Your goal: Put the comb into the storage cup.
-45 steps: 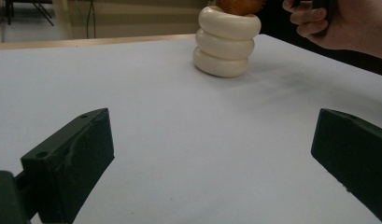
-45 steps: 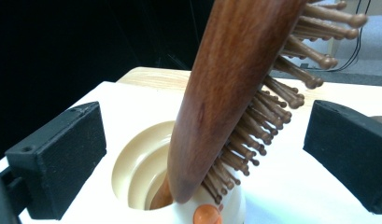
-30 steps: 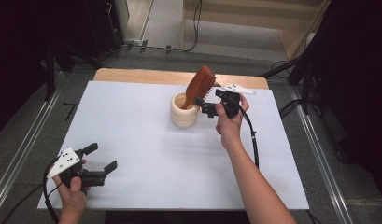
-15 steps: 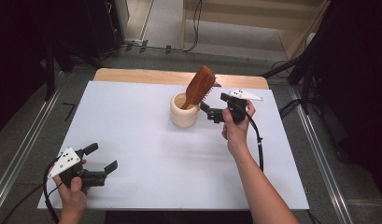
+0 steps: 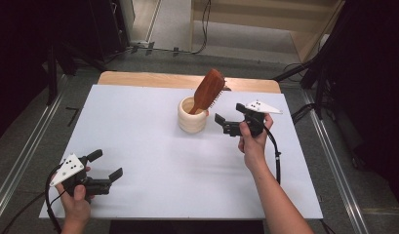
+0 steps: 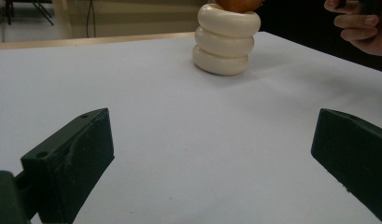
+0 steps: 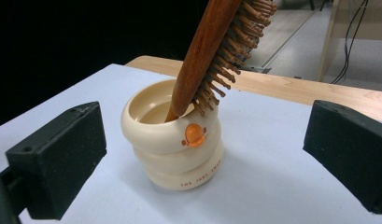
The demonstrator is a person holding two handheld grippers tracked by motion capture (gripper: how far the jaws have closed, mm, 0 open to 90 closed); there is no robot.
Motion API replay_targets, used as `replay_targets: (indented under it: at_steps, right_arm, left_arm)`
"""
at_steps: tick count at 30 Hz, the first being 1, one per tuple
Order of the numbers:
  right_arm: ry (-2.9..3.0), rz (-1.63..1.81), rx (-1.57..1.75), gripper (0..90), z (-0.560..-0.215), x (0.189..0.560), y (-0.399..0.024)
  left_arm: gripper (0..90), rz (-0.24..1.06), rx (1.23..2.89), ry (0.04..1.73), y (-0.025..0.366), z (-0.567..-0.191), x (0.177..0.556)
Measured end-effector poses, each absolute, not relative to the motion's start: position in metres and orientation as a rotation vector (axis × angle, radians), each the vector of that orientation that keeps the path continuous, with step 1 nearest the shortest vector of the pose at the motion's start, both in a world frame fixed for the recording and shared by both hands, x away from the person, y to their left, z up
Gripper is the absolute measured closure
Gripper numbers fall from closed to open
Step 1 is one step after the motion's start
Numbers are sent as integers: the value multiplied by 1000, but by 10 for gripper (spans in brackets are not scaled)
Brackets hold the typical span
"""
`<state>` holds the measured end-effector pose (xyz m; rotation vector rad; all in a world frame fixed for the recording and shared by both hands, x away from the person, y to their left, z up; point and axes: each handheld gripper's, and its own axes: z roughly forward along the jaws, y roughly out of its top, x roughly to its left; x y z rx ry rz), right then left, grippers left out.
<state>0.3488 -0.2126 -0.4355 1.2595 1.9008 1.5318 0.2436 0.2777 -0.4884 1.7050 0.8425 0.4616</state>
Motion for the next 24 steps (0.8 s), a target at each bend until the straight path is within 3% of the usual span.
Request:
replay_targets:
  at_steps: [24]
  right_arm:
    - [1899, 1498, 1214, 0, -446, 312, -246]
  left_arm:
    - [0, 463, 1713, 841, 277, -488, 243]
